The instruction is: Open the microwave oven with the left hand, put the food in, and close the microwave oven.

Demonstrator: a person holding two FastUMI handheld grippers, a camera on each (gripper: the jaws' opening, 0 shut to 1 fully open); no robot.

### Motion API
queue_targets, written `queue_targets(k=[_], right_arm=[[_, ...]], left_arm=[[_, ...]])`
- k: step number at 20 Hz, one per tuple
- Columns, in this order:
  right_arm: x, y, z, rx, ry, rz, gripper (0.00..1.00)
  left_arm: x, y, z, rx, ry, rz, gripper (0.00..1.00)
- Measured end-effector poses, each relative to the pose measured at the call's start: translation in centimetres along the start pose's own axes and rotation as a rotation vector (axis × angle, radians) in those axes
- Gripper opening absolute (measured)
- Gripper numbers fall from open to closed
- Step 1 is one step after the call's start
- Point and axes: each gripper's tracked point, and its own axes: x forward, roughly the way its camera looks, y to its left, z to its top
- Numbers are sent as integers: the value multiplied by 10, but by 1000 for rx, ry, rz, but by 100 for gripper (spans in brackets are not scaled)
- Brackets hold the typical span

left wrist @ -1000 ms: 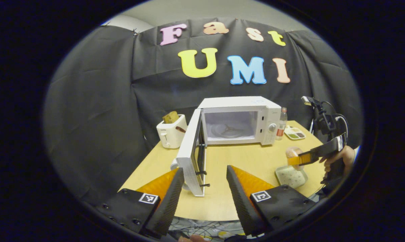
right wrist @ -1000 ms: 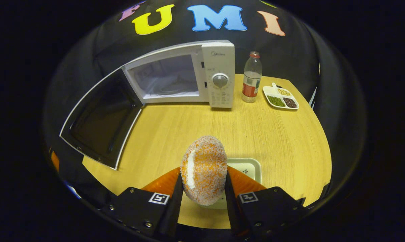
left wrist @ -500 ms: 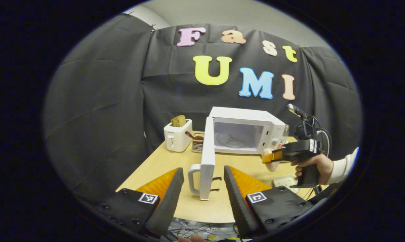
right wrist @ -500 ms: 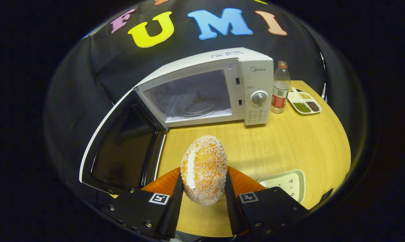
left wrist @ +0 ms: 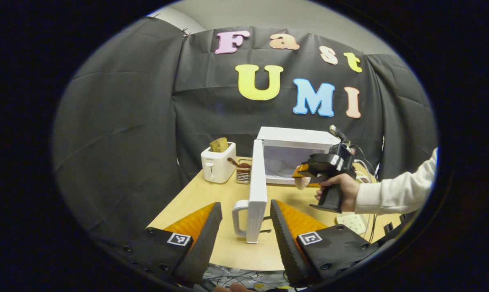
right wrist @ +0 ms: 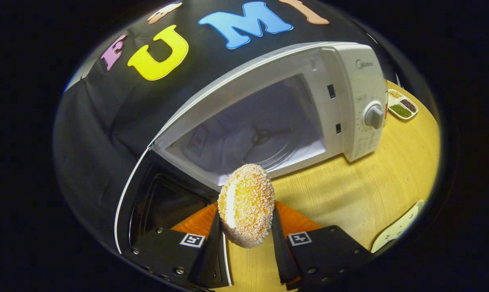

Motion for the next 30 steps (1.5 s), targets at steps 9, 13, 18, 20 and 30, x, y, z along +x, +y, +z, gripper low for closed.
queue_targets(k=[9, 13, 18, 20, 30], right_arm=[[87, -15, 39, 93, -136, -93, 60], [105, -23, 53, 108, -211, -147, 60], [126, -18, 65, 185, -256, -152, 65], [128, -11, 63, 185, -251, -137, 69], [90, -7, 44, 160, -129, -141, 98]], left_arm=[[6, 9, -8, -3, 27, 32, 81], [-4, 20, -15, 3, 51, 60, 81], [-9, 21, -30, -40, 84, 69, 81], [-14, 21, -35, -44, 88, 72, 81], [-36, 39, -28, -73, 32, 107, 81]])
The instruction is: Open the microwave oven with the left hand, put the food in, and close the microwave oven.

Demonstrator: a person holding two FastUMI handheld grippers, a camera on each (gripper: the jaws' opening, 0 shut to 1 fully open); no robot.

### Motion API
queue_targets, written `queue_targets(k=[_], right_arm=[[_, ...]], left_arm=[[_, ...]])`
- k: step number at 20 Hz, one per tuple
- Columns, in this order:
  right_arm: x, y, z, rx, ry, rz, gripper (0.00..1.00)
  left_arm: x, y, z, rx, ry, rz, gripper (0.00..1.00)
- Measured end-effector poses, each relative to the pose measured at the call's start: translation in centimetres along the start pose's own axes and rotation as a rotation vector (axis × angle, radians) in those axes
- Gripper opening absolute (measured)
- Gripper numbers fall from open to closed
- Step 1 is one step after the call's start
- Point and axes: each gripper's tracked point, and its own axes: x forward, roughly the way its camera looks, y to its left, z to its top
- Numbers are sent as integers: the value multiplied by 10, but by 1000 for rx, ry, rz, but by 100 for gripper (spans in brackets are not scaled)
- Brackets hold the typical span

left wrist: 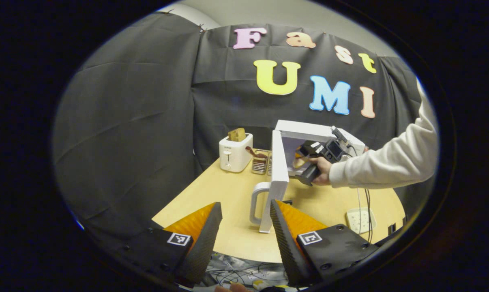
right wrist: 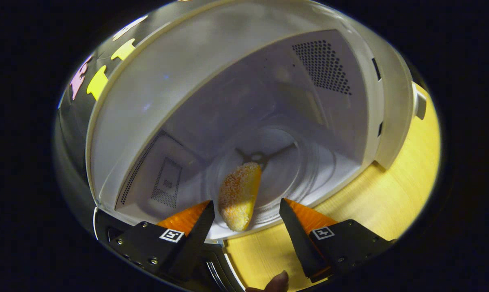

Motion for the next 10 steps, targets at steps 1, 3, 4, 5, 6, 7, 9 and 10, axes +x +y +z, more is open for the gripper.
queue_targets(k=[1, 3, 4, 5, 6, 7, 9, 10], right_arm=[[-13, -2, -4, -17, 14, 8, 99], [-42, -8, -22, -75, 70, 25, 98], [-61, -14, -34, -123, 112, 28, 98], [-80, -20, -41, -173, 136, 32, 98], [-99, -25, -46, -213, 150, 43, 99], [-118, -28, -48, -246, 157, 66, 99], [-148, -34, -51, -306, 183, 107, 98], [-168, -38, -54, -332, 198, 128, 98]], left_arm=[[-1, 3, 0, -4, -11, 5, 81], [-2, 11, 0, 7, -28, 14, 81], [-2, 17, -1, 18, -36, 16, 81], [-1, 21, -4, 28, -40, 17, 81], [1, 24, -6, 36, -48, 10, 81], [5, 27, -10, 45, -52, 1, 81], [17, 33, -25, 82, -41, -13, 81], [24, 35, -28, 101, -40, -23, 81]])
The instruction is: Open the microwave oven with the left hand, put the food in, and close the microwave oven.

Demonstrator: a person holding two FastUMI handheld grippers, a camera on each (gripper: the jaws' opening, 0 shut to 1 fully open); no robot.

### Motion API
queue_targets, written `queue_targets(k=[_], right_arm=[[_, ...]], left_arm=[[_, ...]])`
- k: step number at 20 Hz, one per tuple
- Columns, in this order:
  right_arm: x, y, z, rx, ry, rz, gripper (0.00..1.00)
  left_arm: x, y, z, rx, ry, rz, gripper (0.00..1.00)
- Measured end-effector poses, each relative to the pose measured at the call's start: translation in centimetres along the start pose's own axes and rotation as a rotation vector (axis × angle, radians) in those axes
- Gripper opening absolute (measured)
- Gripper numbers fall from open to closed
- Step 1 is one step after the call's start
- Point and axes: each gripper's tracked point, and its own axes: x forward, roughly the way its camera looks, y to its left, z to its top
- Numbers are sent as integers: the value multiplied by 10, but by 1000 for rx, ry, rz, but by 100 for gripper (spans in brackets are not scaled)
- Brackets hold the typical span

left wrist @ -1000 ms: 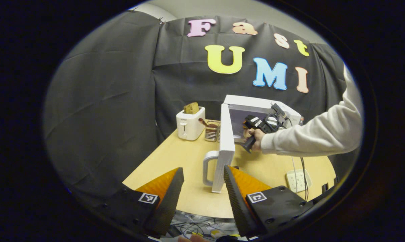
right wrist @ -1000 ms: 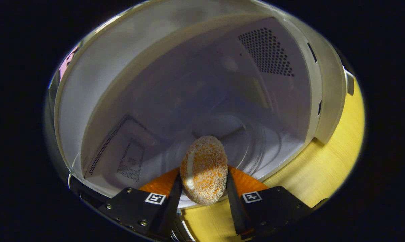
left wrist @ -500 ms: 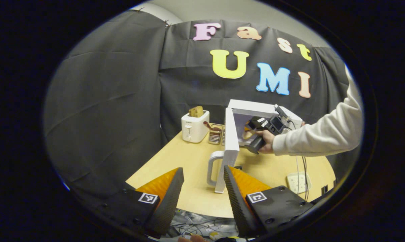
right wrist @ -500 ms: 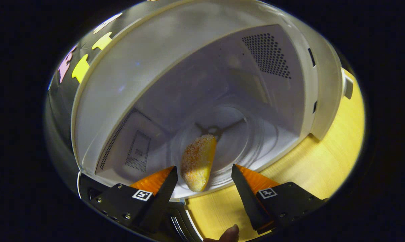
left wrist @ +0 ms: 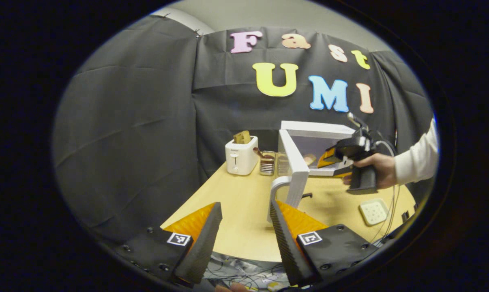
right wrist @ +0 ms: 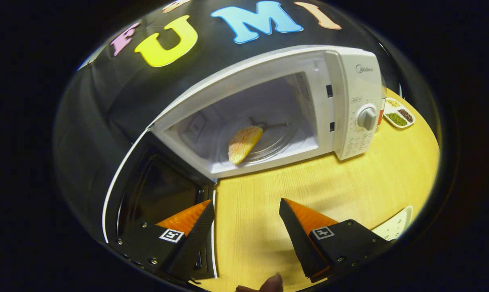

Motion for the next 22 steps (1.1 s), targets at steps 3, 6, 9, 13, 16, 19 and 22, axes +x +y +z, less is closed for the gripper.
queue_targets(k=[3, 6, 9, 13, 16, 19, 22], right_arm=[[-65, 8, -15, -53, 16, 76, 98], [-124, 1, -28, -116, 24, 100, 98], [-169, -10, -40, -183, 21, 101, 98], [-204, -26, -53, -280, 21, 78, 98], [-221, -32, -52, -322, -6, 78, 99], [-232, -45, -51, -336, -18, 73, 98], [-251, -61, -48, -331, -36, 87, 99]], left_arm=[[21, 0, -8, 25, 2, -34, 81], [43, 5, -17, 0, 20, -41, 82], [67, 11, -22, -19, 38, -17, 82], [88, 14, -14, -73, 39, 2, 82], [107, 3, -17, -64, 63, -11, 81], [114, -12, -24, -40, 88, -24, 81], [115, -24, -31, -5, 117, -19, 82]])
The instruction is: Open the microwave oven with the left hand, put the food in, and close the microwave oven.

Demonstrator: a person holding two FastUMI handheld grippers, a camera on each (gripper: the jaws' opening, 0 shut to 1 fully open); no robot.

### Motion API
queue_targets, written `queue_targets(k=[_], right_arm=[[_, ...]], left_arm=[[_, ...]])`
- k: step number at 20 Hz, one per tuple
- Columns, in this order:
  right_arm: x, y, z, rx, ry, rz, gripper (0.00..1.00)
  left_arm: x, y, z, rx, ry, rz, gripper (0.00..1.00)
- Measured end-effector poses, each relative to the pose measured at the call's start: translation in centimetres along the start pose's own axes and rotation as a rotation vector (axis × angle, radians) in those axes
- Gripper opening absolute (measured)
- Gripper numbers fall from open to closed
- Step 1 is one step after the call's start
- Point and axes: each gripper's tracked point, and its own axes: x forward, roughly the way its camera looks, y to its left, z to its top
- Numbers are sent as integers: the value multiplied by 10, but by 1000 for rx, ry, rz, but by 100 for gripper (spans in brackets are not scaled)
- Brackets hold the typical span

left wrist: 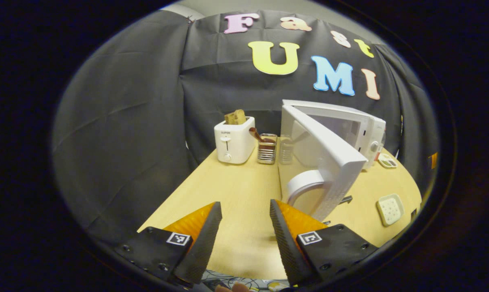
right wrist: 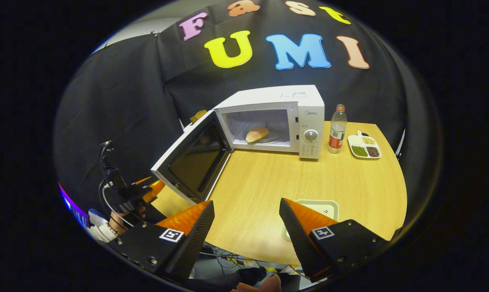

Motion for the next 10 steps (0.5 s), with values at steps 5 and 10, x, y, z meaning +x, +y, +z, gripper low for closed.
queue_targets(k=[5, 10], right_arm=[[-26, -32, 7, 32, -37, 17, 98], [-59, -70, 16, 16, -83, 32, 98]], left_arm=[[-10, -40, 10, 27, 12, 0, 81], [-10, -91, 30, 61, 3, 3, 81]])
